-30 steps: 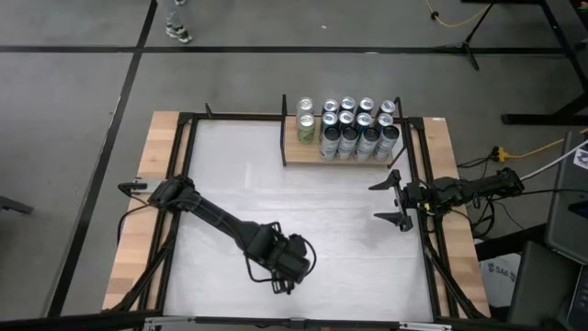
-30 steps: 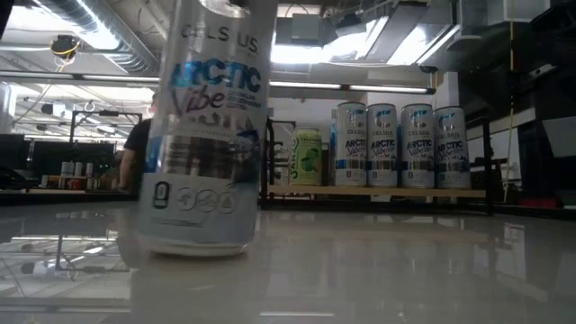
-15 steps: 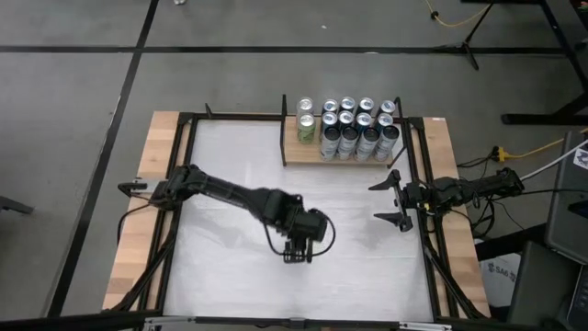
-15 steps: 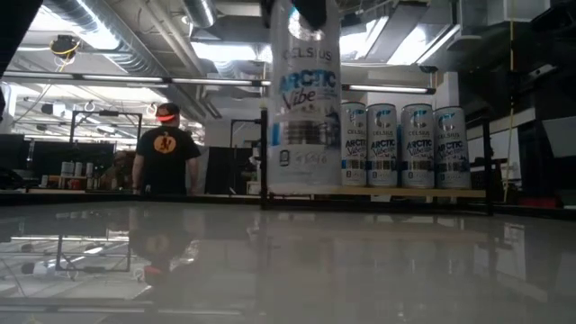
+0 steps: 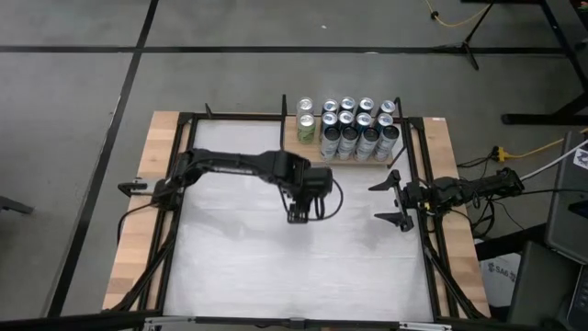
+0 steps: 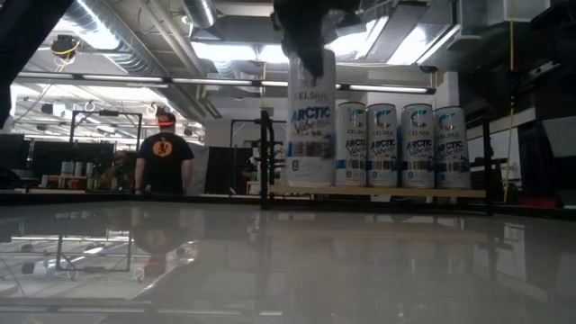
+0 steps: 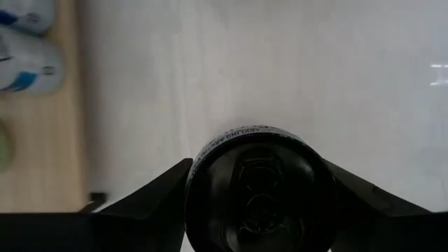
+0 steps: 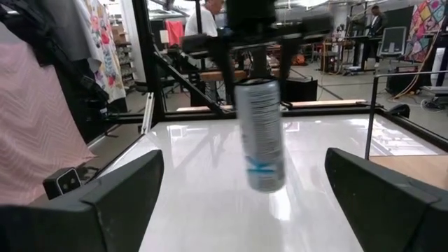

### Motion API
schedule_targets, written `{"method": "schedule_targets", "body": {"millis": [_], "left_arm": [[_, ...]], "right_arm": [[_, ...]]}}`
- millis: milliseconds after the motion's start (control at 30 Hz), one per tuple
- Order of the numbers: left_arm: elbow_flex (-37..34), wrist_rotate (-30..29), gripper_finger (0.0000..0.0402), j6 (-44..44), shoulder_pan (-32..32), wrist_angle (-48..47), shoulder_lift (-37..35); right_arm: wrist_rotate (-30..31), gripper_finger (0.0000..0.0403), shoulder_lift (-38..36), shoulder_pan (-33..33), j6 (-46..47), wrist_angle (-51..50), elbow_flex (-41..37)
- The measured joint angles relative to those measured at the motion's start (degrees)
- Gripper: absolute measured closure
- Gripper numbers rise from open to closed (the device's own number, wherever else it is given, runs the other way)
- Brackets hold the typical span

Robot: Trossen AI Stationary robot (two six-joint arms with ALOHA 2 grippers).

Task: Place canned beverage on shelf
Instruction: Put the white-blue soda can on the shelf aligned with the other white-blue soda cans

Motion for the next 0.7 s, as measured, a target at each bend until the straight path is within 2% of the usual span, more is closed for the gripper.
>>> {"method": "schedule_targets", "body": {"millis": [467,700], "left_arm": [[0.21,0.07,0.0163,4.61,9.24,-0.22,-0.04],[6.19,0.21,0.0163,8.28,11.56,0.14,-0.13]], "right_arm": [[1.61,0.0017,-0.02,0.00,-0.10,2.43,0.02],[1.63,0.0017,0.00,0.00,-1.05,0.36,0.04]]}}
